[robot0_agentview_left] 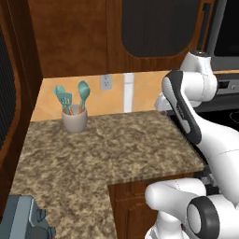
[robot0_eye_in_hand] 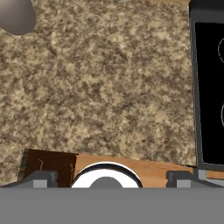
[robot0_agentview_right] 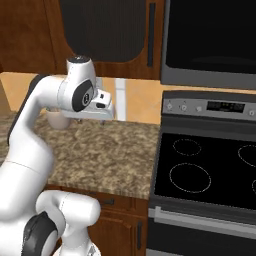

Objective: Navigate to the coffee machine.

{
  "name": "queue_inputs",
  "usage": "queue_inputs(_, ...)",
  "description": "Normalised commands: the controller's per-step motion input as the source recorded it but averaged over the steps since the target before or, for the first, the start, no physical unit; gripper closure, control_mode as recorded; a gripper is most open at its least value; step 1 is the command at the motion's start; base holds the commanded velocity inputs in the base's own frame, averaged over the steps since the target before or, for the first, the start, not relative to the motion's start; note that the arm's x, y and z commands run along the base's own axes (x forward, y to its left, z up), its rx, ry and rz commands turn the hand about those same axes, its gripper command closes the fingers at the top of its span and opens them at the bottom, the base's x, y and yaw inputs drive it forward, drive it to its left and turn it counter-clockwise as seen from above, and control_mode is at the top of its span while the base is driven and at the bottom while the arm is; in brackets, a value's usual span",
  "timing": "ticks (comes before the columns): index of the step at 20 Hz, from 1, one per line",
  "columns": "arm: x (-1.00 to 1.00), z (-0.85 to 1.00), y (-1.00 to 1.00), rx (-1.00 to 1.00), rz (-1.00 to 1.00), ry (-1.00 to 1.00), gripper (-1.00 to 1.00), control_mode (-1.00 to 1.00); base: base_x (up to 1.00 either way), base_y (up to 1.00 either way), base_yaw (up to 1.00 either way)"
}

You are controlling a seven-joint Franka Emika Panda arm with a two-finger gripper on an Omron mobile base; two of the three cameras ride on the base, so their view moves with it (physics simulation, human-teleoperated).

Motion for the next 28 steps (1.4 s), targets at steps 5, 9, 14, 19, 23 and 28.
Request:
queue_inputs(5,0.0,0.0,0.0,0.0,0.0,0.0,-1.0,1.0,-0.75,-0.57,-0.04)
queue_inputs(9,0.0,0.0,0.0,0.0,0.0,0.0,-1.0,1.0,-0.38,-0.68,-0.05)
queue_inputs(14,0.0,0.0,0.0,0.0,0.0,0.0,-1.0,1.0,-0.11,-0.82,0.0)
queue_inputs(19,0.0,0.0,0.0,0.0,0.0,0.0,-1.0,1.0,-0.03,-0.59,0.19)
queue_inputs(23,0.0,0.0,0.0,0.0,0.0,0.0,-1.0,1.0,-0.21,0.0,0.61)
queue_inputs(28,0.0,0.0,0.0,0.0,0.0,0.0,-1.0,1.0,-0.34,0.0,0.69)
